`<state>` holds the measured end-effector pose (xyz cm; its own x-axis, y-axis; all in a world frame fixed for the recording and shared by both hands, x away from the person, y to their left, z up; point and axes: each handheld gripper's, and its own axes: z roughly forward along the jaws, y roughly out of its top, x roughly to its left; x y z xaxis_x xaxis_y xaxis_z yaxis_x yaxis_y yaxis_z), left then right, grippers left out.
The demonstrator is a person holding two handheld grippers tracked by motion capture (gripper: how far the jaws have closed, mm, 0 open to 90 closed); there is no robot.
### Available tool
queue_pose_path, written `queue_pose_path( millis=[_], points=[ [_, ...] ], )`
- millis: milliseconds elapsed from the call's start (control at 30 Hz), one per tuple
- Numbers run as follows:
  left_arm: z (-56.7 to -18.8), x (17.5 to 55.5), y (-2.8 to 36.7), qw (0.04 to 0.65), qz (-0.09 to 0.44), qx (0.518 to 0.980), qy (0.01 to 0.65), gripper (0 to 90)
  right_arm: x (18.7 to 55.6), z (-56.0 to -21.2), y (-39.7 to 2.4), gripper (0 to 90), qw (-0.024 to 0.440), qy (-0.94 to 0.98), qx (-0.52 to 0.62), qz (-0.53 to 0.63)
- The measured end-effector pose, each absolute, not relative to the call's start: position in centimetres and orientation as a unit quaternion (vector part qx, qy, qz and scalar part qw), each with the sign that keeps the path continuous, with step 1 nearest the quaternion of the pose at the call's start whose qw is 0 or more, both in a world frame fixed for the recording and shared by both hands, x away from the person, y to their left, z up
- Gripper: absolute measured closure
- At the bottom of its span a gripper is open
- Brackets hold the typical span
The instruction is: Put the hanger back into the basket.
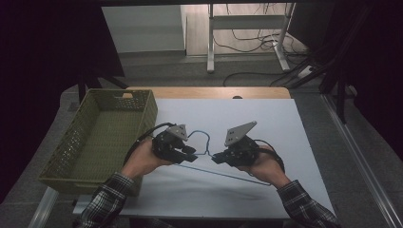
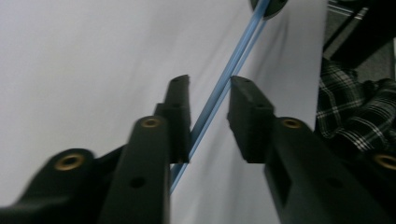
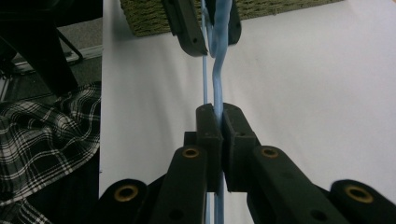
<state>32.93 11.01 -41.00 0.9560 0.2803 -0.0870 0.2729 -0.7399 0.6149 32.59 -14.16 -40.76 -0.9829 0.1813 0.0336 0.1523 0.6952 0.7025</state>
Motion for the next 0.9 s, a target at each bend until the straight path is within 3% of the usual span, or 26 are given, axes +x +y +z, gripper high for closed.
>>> queue_pose_path(
  millis=[167, 367, 400, 467, 500, 600, 733, 900],
  points=[
    [-41.0, 32.6, 10.0, 0.318, -0.007, 0.940, 0.124, 86.3, 32.8, -40.8, -14.5, 86.3, 0.044, 0.926, 0.088, 0.364],
    [-40.5, 32.2, 9.5, 0.318, 0.000, 0.937, 0.143, 87.4, 33.0, -40.8, -15.1, 80.5, 0.061, 0.925, 0.094, 0.363],
    [-40.3, 32.0, 9.5, 0.323, 0.005, 0.934, 0.155, 87.5, 32.9, -40.7, -15.2, 67.9, 0.073, 0.921, 0.105, 0.368],
    [-40.2, 31.9, 9.5, 0.325, 0.003, 0.932, 0.162, 87.4, 32.8, -40.6, -15.3, 62.9, 0.072, 0.920, 0.110, 0.369],
    [-40.0, 31.8, 9.8, 0.327, 0.005, 0.929, 0.171, 87.5, 32.6, -40.3, -15.5, 50.2, 0.081, 0.917, 0.125, 0.370],
    [-39.9, 31.7, 10.5, 0.341, 0.006, 0.920, 0.192, 87.5, 32.3, -39.9, -15.8, 34.8, 0.098, 0.909, 0.149, 0.376],
    [-39.8, 31.7, 11.7, 0.362, 0.004, 0.905, 0.222, 87.5, 31.9, -39.5, -16.5, 19.2, 0.107, 0.896, 0.184, 0.389],
    [-39.5, 31.8, 13.1, 0.384, 0.007, 0.887, 0.256, 87.4, 31.3, -39.5, -17.6, 12.4, 0.111, 0.885, 0.220, 0.395]
  ],
)
